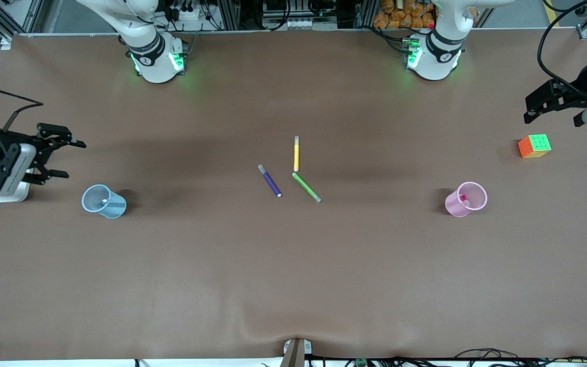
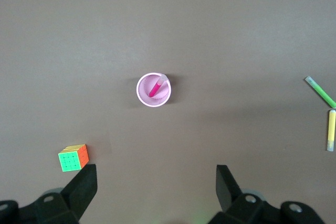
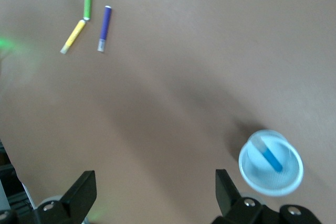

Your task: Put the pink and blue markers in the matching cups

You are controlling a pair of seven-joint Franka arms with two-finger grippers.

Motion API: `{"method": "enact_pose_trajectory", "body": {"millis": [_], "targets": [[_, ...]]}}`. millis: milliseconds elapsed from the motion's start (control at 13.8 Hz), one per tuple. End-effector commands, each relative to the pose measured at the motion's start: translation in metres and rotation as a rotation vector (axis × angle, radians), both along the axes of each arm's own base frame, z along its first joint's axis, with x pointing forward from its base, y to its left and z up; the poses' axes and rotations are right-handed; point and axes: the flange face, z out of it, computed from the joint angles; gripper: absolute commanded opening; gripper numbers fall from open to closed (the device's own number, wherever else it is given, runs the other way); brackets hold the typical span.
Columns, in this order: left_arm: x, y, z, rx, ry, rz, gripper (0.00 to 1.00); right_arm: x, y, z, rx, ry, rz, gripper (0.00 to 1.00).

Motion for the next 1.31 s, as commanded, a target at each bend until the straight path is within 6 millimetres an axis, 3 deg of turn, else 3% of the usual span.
{"method": "enact_pose_trajectory", "body": {"millis": [0, 363, 1089, 1234], "targets": [[0.0, 0.002, 0.005, -0.012, 0.006, 0.009, 1.0, -0.013, 0.0, 0.021, -0.081, 0.032, -0.089, 1.0], [0.001, 0.007, 0.005, -0.01, 0.006, 0.014, 1.0, -0.022, 0.023, 0.053, -0.183, 0.067, -0.291, 1.0], [0.009, 0.009, -0.005, -0.02, 0.024, 0.021, 1.0, -0.022, 0.082, 0.08, -0.344, 0.112, -0.546, 1.0], [0.01, 0.01, -0.005, -0.02, 0.024, 0.024, 1.0, -0.027, 0.089, 0.102, -0.437, 0.063, -0.593, 1.0]]}}
